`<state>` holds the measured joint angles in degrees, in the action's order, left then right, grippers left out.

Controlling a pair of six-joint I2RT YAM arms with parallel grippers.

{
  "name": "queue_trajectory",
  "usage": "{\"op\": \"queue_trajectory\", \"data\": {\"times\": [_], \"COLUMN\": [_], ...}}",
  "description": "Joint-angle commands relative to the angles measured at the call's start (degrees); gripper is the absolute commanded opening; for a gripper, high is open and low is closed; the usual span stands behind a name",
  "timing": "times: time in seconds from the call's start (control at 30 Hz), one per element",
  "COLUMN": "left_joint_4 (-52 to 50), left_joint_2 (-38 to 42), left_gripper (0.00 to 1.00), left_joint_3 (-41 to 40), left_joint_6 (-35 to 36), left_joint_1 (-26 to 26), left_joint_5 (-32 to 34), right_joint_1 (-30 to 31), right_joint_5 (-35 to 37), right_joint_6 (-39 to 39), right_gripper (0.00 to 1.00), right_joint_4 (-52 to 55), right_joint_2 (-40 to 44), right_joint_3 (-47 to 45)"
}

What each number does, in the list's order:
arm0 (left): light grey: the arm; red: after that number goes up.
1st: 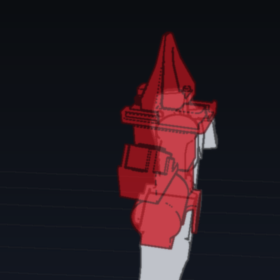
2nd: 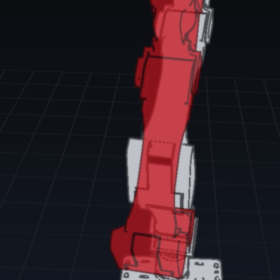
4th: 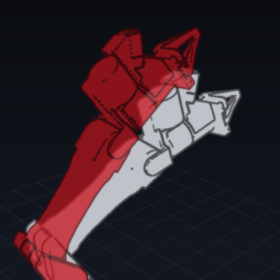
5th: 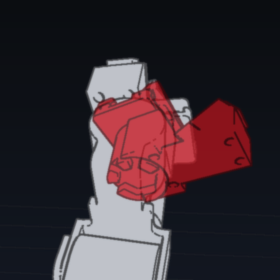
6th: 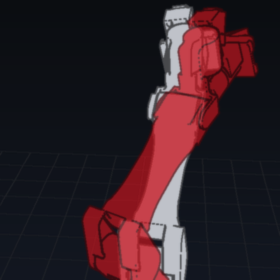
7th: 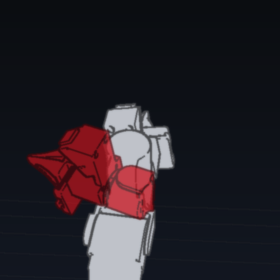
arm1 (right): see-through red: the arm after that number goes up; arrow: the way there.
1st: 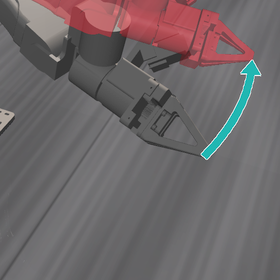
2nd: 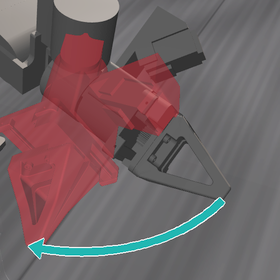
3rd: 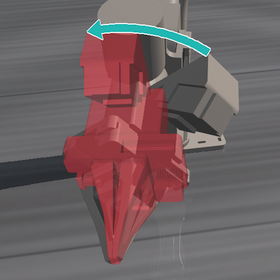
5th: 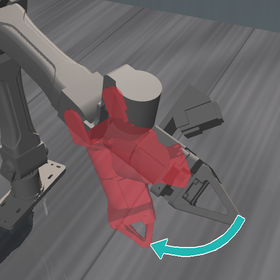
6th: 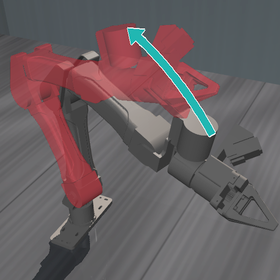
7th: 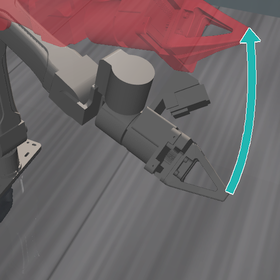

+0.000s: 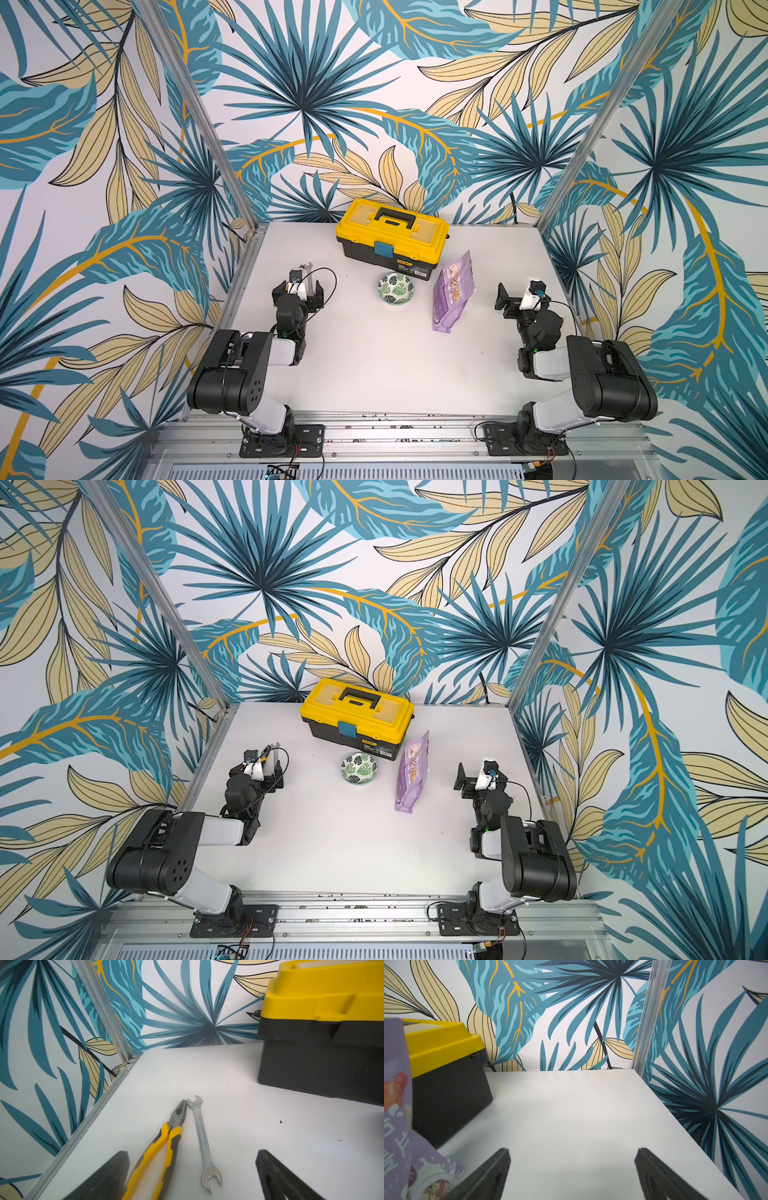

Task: Pour the oats into the breakfast bowl
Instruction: Move the oats bag to the center of the board.

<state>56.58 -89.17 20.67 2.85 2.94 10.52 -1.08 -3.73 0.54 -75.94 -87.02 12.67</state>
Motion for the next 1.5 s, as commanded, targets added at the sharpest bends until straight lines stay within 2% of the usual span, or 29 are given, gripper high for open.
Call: {"op": "queue_trajectory", "data": {"times": [0.0,0.07,0.13,0.2,0.27,0.37,0.43,0.53,0.6,0.7,0.9,1.13,1.47], "left_joint_4": [2.37,2.61,-2.44,-14.69,-28.52,-41.15,-48.01,-55.67,-60.01,-64.94,-68.42,-67.96,-67.94], "left_joint_2": [1.43,5.45,11.40,20.27,26.07,29.33,29.45,28.52,28.48,28.78,28.76,29.49,29.97], "left_gripper": [1.00,1.00,1.00,1.00,1.00,1.00,1.00,1.00,1.00,1.00,1.00,1.00,1.00], "left_joint_3": [-2.12,-4.35,-4.95,-2.57,1.83,7.70,11.26,15.51,17.70,19.98,18.98,14.79,13.34], "left_joint_6": [-1.34,-1.76,-2.59,-5.54,-12.30,-22.43,-28.74,-34.72,-36.14,-37.35,-40.26,-42.79,-43.91], "left_joint_1": [-0.23,-0.23,-0.27,-0.26,-0.22,-0.05,0.17,2.38,5.41,9.43,14.48,17.55,17.79], "left_joint_5": [2.79,3.74,3.62,2.73,0.71,-2.88,-8.97,-17.09,-18.76,-19.97,-23.65,-22.12,-21.08], "right_joint_1": [-0.15,-0.15,-0.15,-0.15,-0.15,-0.15,-0.15,-0.16,-0.15,-0.06,1.80,8.70,16.03], "right_joint_5": [2.74,3.68,3.20,2.85,1.29,-2.16,-4.92,-11.12,-15.67,-21.28,-27.97,-24.53,-15.59], "right_joint_6": [1.60,3.00,4.17,5.88,7.08,9.20,11.23,14.63,15.97,16.86,19.17,21.79,21.71], "right_gripper": [0.99,0.99,0.99,0.99,0.99,0.99,0.99,0.99,0.99,0.98,0.82,0.71,0.50], "right_joint_4": [4.08,17.32,29.89,39.33,50.96,65.73,74.83,85.50,91.20,98.79,108.26,112.74,119.80], "right_joint_2": [5.06,10.94,16.66,21.12,27.41,32.80,34.29,34.07,32.88,29.87,23.27,16.34,6.68], "right_joint_3": [0.91,4.28,8.23,11.88,16.54,23.85,28.73,35.07,38.45,42.88,49.35,55.33,62.46]}}
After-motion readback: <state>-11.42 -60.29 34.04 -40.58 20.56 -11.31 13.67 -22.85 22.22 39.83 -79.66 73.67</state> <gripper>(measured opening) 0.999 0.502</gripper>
